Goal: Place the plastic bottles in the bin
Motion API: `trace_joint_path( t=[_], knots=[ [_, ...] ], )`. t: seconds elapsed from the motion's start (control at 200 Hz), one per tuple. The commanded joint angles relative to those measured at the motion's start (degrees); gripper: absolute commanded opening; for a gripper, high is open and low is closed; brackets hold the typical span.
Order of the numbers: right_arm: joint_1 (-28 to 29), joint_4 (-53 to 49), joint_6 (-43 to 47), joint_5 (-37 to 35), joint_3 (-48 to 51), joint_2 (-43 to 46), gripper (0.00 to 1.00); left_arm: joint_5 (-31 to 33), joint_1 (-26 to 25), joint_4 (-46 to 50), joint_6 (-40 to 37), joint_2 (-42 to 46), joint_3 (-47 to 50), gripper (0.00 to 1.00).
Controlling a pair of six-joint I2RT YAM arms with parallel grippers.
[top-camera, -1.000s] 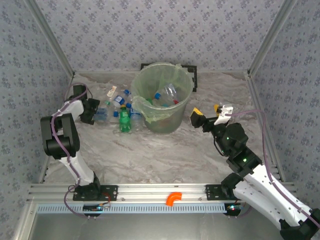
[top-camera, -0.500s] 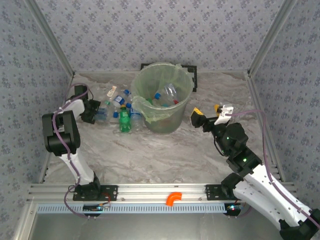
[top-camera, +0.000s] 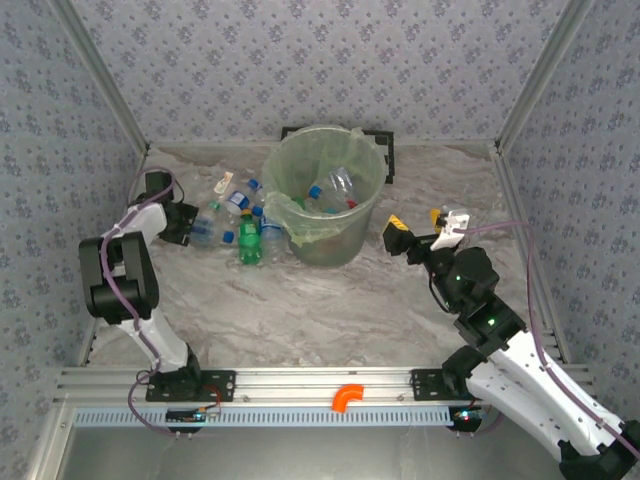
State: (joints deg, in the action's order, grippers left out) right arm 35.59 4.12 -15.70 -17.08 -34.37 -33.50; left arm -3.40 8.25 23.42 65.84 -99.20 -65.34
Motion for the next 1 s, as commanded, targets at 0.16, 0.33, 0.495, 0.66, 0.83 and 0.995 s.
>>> trace_joint_path(
  t=[0.16,0.33,0.495,0.66,0.83,0.995],
  knots=[
    [-0.2,0.9,-1.1,0.6,0.3,1.1,0.99,2.2,-1.0,1.6,-0.4,15.4,4.9,0.59],
    [-0.2,0.9,-1.0,0.7,-0.2,1.4,1.0,7.1,-3.8,5.0,-3.9,24.0,3.0,0.59],
    [-0.1,0.4,-0.6,1.2,-1.5,1.7,0.99,14.4,-8.0,8.6,-10.9,28.8,-3.7,0.59],
    [0.0,-0.6,-0.4,1.4,-2.9,2.6,0.99,24.0,-14.7,7.2,-21.6,31.4,-9.8,0.59],
    [0.3,-3.7,0.1,2.1,-5.1,3.9,0.99,32.5,-23.6,2.7,-34.3,30.1,-16.5,0.59],
    [1.3,-6.5,0.7,1.4,-6.7,5.0,0.99,34.0,-31.0,-3.3,-44.8,26.2,-23.0,0.58]
  ],
)
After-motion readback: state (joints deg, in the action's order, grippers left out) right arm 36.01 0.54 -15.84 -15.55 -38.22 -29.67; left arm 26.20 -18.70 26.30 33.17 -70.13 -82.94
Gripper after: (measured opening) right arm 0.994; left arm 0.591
